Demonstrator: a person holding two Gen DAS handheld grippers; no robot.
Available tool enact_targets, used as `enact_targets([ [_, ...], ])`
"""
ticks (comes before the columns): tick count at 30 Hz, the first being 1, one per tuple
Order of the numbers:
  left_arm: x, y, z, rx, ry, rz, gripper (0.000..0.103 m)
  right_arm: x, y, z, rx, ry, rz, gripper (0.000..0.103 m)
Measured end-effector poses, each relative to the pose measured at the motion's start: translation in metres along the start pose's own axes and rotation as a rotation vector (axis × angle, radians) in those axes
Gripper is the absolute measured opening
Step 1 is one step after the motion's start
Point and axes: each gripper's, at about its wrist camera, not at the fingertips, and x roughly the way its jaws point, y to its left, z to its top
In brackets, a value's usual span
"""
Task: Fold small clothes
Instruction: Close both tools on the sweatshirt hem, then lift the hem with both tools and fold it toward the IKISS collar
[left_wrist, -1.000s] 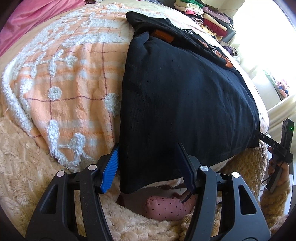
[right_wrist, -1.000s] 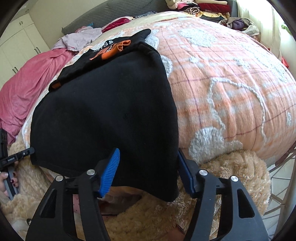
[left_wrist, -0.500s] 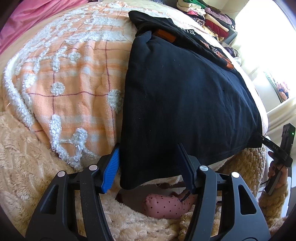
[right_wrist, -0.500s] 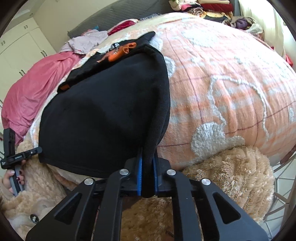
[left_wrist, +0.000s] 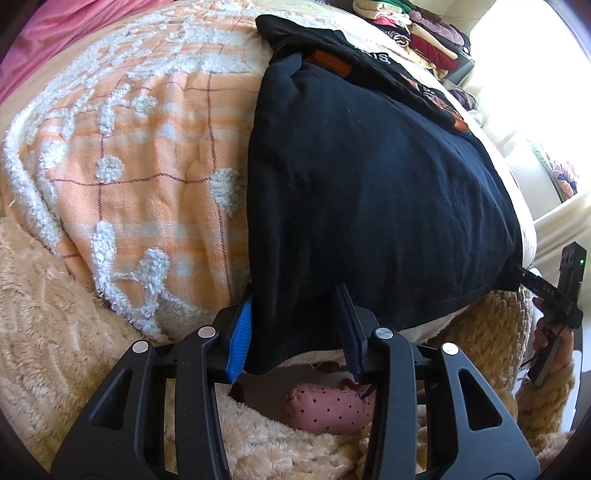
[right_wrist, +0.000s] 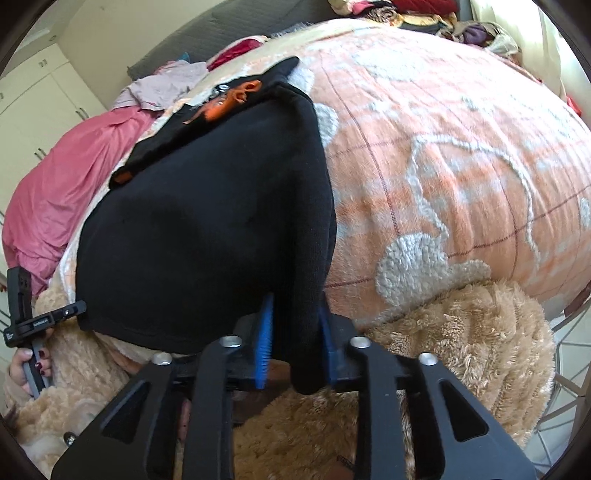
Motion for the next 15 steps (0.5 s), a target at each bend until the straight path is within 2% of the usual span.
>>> enact_targets([
  [3, 0.001, -0.001, 0.000, 0.003, -0.008, 0.013, 0.030, 0.004, 0.001, -0.001, -0.003, -0.002, 0.001, 0.032],
  [4, 0.001, -0.001, 0.000, 0.005, -0.011, 0.021, 0.024, 0.004, 0.001, -0.001, -0.006, -0.004, 0.001, 0.031],
  [5, 0.000, -0.001, 0.000, 0.006, -0.015, 0.024, 0.018, 0.002, 0.002, -0.002, -0.013, -0.008, 0.008, 0.027],
  [6, 0.000, -0.002, 0.000, 0.006, -0.018, 0.023, 0.015, 0.001, 0.004, -0.002, -0.018, -0.014, 0.024, 0.014],
  [7, -0.002, -0.003, 0.000, 0.009, -0.026, 0.017, 0.008, -0.003, 0.006, -0.003, -0.028, -0.024, 0.035, 0.010],
  [10, -0.005, -0.004, -0.001, 0.016, -0.030, 0.017, 0.006, -0.009, 0.008, -0.002, -0.034, -0.046, 0.037, 0.006],
  [15, -0.020, -0.003, 0.001, 0.005, -0.072, 0.001, 0.005, -0.037, 0.006, 0.003, -0.023, -0.143, 0.102, 0.006],
])
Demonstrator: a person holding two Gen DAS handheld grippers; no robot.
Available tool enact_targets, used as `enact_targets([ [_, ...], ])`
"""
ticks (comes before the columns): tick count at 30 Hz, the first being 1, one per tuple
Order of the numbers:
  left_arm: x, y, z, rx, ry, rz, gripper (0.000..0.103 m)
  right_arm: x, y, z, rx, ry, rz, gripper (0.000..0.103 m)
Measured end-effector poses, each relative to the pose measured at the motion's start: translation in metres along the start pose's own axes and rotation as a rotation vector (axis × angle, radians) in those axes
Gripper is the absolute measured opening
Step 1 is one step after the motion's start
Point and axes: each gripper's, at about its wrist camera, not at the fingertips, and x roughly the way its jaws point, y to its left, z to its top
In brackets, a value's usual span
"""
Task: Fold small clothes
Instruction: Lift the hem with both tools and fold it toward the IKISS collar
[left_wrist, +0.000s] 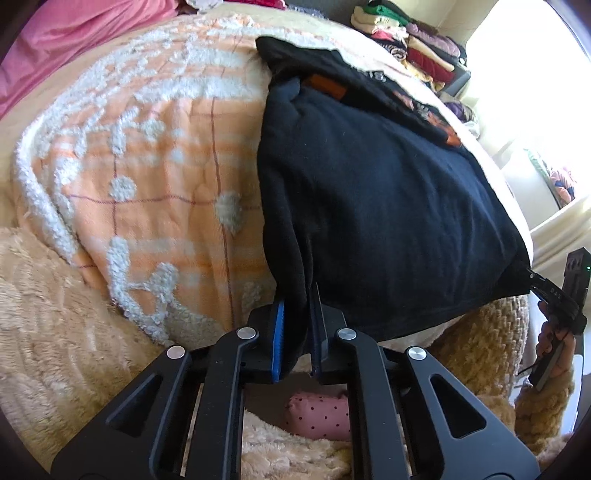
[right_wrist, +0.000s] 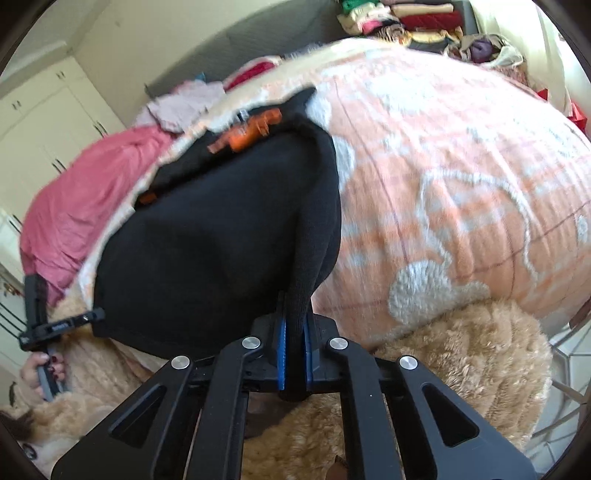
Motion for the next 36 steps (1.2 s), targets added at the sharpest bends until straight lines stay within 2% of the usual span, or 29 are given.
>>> enact_targets([
  [8, -0.032, -0.009, 0.014, 0.013, -0.098, -0.040, 0.004, -0.031, 0.005, 0.017, -0.001, -0.117, 0.073, 0.006],
  [15, -0.048, -0.012, 0.031, 0.014, -0.162, -0.052, 0.004, -0.042, 0.006, 0.032, 0.017, -0.166, 0.091, 0.006],
  [27, -0.053, -0.012, 0.069, 0.006, -0.237, -0.072, 0.004, -0.048, 0.021, 0.072, -0.014, -0.246, 0.094, 0.006],
  [36, -0.054, -0.007, 0.095, -0.012, -0.281, -0.088, 0.004, -0.042, 0.028, 0.095, -0.024, -0.274, 0.071, 0.006],
])
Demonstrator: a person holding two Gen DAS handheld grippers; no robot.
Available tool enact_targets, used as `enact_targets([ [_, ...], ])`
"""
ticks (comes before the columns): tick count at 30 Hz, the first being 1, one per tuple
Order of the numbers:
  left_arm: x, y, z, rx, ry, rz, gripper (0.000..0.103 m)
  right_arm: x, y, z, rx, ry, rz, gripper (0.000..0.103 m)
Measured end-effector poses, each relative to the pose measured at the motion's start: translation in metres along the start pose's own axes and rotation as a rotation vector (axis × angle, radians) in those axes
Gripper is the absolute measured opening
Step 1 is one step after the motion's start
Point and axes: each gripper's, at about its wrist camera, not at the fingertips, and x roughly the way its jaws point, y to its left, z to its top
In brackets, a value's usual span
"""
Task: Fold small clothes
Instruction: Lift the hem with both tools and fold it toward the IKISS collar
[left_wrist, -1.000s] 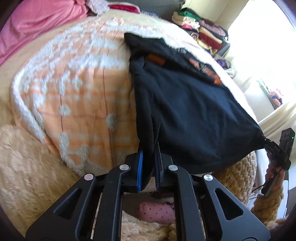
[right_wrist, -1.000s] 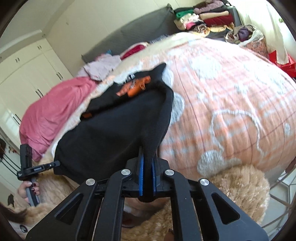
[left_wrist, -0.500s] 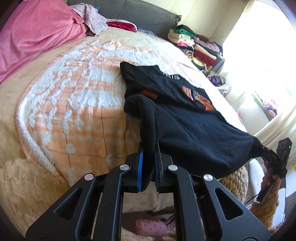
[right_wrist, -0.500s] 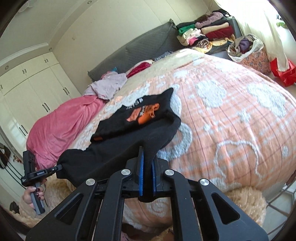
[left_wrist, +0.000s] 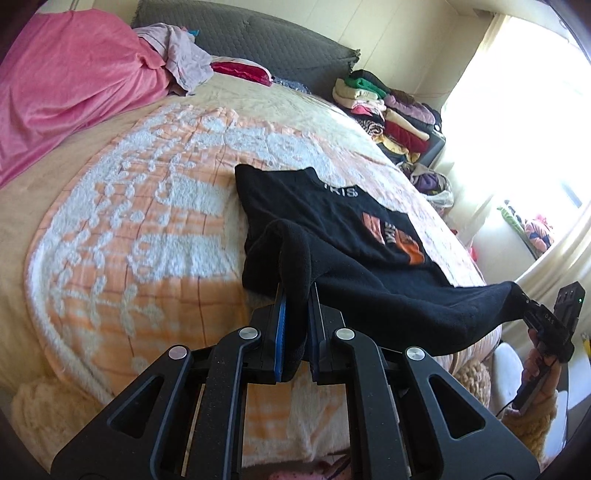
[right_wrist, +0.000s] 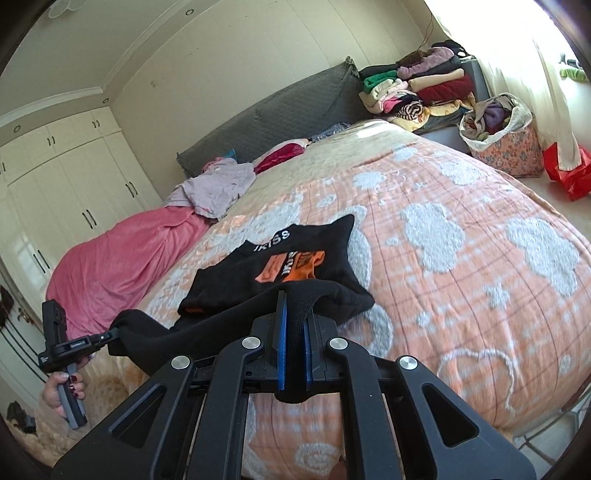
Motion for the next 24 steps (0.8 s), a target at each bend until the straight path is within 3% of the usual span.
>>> enact_targets([
  [24, 0.032, 0.015, 0.057, -0.058, -0.062, -0.009, 0.004, 0.064, 0.012, 0.070, -0.077, -0.011, -0.065, 0.006],
])
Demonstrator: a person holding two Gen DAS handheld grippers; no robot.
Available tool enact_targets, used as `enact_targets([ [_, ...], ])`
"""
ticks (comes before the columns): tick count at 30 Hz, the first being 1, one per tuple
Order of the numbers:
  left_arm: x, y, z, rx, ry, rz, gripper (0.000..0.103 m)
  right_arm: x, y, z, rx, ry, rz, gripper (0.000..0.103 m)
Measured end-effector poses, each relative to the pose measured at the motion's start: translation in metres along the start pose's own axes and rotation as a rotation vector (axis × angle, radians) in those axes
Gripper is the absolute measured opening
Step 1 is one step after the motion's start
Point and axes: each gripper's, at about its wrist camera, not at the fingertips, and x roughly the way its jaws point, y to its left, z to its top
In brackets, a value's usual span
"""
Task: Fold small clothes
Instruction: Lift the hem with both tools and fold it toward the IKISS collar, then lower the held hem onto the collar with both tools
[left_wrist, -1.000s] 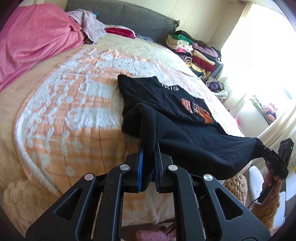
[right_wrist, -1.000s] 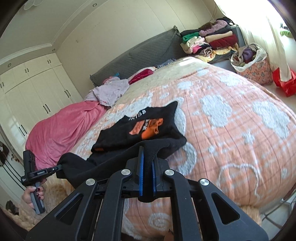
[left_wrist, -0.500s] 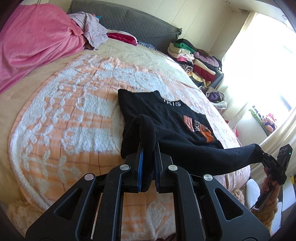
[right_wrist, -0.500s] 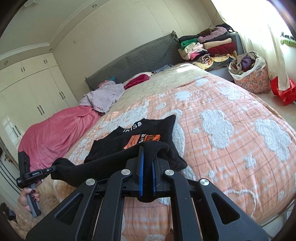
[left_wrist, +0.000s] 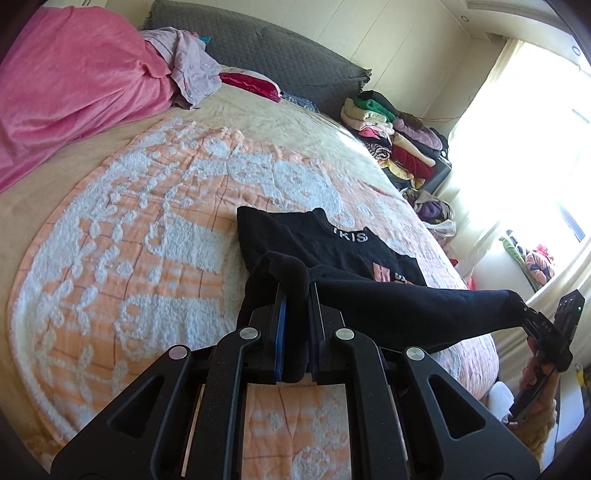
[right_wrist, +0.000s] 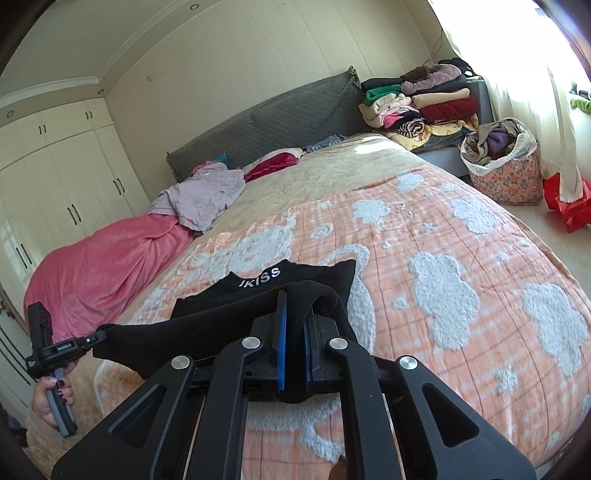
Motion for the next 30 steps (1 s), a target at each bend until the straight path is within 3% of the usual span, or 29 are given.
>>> enact_targets([
  [30, 0.046, 0.004, 0.059, -0.022, 0.004, 0.012, 0.004, 0.080, -0.013, 0.047, -0.002, 0.075, -0.048, 0.006],
])
